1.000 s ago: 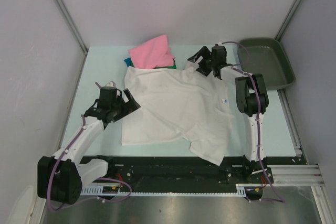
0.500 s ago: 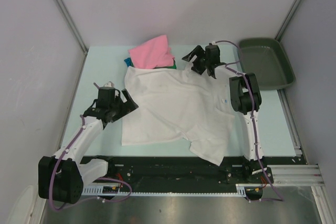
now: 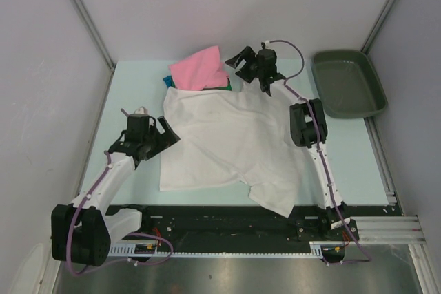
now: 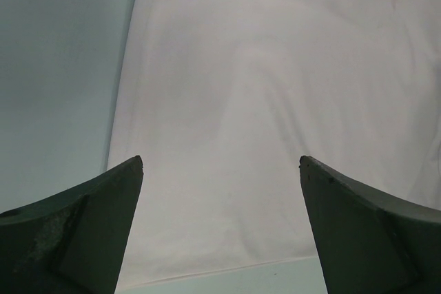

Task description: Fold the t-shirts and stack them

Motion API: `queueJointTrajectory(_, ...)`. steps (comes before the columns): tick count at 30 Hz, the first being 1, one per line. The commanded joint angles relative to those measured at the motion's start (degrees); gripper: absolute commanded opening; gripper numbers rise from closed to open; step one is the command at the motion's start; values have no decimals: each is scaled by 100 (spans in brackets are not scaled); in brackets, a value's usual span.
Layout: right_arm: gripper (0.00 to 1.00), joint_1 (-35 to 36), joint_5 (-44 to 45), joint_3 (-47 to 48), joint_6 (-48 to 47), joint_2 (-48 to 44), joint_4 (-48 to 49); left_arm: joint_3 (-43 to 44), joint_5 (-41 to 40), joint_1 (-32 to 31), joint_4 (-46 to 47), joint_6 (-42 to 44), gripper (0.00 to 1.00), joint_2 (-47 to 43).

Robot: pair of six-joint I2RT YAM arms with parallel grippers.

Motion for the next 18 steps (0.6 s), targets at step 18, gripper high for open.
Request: queueJointTrajectory(18,96,-910,515,-4767,-1707,-5668,262,331,-111,48,-913,287,100,-926)
